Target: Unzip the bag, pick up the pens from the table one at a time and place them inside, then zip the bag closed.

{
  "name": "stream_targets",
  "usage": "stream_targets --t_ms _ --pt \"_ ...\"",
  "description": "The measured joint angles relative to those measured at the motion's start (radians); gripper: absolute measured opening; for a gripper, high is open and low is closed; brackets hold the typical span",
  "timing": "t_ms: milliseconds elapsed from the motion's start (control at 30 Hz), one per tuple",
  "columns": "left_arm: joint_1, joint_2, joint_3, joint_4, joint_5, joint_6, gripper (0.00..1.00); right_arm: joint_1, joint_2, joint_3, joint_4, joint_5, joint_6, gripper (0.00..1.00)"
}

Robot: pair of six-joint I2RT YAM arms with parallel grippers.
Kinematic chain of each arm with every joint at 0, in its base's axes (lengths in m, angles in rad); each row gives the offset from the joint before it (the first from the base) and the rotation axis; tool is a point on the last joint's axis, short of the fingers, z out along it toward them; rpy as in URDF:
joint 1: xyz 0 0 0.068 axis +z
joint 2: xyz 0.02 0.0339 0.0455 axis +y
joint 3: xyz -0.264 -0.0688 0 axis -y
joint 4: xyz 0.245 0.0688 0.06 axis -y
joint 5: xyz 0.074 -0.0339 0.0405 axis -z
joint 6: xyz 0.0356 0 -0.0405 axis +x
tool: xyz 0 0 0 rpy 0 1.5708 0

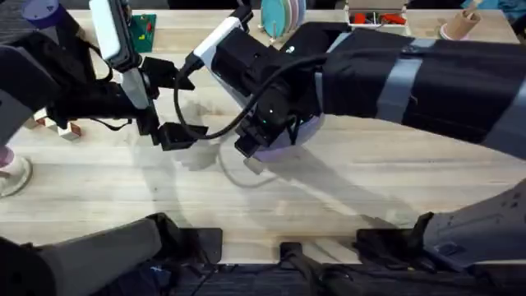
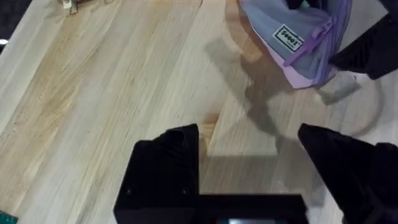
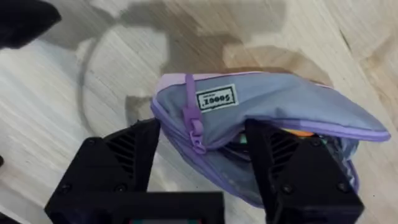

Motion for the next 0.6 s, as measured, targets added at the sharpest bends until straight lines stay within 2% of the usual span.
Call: stream_targets --t_ms 167,267,433,600 --pt "0.0 0.0 0.0 0.0 0.0 0.0 0.993 0.0 0.0 0.0 0.003 0.001 0.01 0.764" --pt "0.0 0.0 0.0 0.0 0.0 0.0 0.993 0.0 0.0 0.0 0.006 0.002 0.014 0.703" --pt "0.0 0.0 0.0 0.0 0.0 0.0 0.993 0.0 0.0 0.002 0.006 0.0 0.015 0.514" --pt "0.0 0.0 0.0 0.0 0.0 0.0 0.993 0.0 0.0 0.012 0.0 0.0 0.018 0.26"
